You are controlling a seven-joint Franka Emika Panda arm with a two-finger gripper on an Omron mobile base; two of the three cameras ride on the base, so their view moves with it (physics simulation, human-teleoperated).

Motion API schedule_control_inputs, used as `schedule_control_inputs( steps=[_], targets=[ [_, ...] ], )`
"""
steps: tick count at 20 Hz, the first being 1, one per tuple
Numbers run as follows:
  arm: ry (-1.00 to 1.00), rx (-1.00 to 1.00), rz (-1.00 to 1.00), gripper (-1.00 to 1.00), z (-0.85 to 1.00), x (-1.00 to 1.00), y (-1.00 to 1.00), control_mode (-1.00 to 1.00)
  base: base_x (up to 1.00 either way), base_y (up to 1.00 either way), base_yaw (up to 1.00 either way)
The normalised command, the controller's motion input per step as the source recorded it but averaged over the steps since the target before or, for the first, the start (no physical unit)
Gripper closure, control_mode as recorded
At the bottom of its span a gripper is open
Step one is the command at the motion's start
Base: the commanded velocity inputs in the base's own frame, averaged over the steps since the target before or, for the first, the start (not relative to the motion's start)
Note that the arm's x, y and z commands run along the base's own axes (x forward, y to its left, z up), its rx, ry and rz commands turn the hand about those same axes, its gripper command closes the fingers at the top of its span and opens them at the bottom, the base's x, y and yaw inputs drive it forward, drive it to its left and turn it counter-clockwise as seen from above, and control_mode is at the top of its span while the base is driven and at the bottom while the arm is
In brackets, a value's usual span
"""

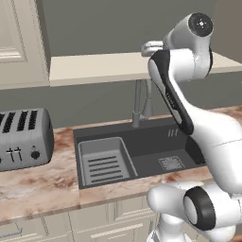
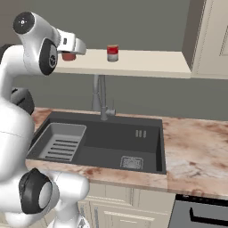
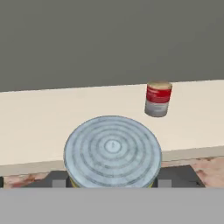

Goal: Restock the canned food cabinet by taking the new fresh canned food from the counter and placing it in the cabinet. Then, take the old canned food from the cabinet and place it on the counter.

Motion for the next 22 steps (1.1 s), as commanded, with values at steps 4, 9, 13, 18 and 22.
schedule_control_inputs(
  steps=[4,9,13,18,22],
  targets=[
    [0.18,-0.2,-0.02,1.0,-0.6,-1.0,-1.0,-1.0,0.0,0.0,0.0],
    [0.26,-0.34,-0.16,1.0,-1.0,-0.7,-1.0,-1.0,0.0,0.0,0.0],
    [0.15,-0.23,-0.28,1.0,-1.0,-0.08,-1.0,-1.0,0.0,0.0,0.0],
    [0.05,-0.05,-0.43,1.0,-0.92,0.0,-1.0,-1.0,0.0,0.0,0.0],
    [0.1,-0.02,-0.43,1.0,-0.81,0.23,-1.0,-1.0,0.0,0.0,0.0]
  ],
)
